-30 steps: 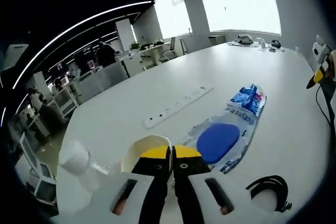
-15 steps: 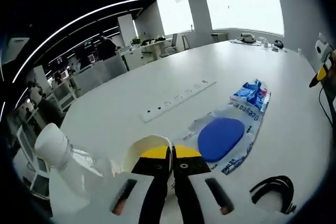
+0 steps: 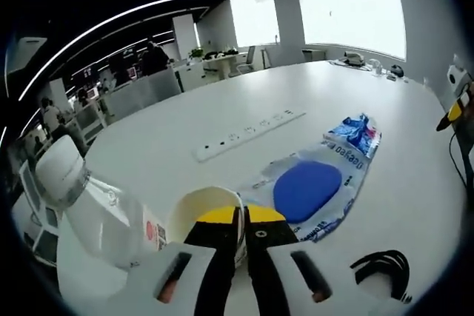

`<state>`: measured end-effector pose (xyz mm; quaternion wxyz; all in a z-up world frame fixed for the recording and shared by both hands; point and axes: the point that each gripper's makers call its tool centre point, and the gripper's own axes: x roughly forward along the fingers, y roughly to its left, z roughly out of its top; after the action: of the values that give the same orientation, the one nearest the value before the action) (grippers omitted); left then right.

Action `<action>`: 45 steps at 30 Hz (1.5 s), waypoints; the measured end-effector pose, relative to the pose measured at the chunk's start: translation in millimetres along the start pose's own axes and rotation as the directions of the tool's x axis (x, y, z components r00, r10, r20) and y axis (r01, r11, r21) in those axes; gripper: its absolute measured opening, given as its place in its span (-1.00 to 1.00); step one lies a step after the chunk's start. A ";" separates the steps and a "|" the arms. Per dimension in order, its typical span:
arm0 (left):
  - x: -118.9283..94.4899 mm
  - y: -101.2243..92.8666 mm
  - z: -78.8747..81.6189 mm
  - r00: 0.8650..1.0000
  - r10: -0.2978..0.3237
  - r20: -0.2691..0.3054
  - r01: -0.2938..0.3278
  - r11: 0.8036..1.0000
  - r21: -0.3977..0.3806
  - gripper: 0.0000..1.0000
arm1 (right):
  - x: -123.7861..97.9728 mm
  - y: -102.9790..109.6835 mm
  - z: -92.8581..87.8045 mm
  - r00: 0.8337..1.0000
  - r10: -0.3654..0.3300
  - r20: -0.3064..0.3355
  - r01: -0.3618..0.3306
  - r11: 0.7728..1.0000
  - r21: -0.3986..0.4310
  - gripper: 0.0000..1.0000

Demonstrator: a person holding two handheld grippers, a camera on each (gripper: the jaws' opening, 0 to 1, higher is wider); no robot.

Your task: Arrange the tabletop items into an orderly group along one side of the table until the central work area is clear of visible clutter.

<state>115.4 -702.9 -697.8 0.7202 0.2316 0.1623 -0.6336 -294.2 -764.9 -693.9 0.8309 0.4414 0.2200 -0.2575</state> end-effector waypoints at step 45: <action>-98.6 18.0 -14.0 0.972 0.230 -0.054 -0.236 0.923 -0.303 0.75 | -3.9 10.7 -6.8 0.995 0.093 0.031 -0.092 0.995 -0.029 0.04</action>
<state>119.8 -611.2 -655.3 0.8161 0.1396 0.2364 -0.5085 -291.5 -753.1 -688.4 0.8514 0.4354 0.1897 -0.2228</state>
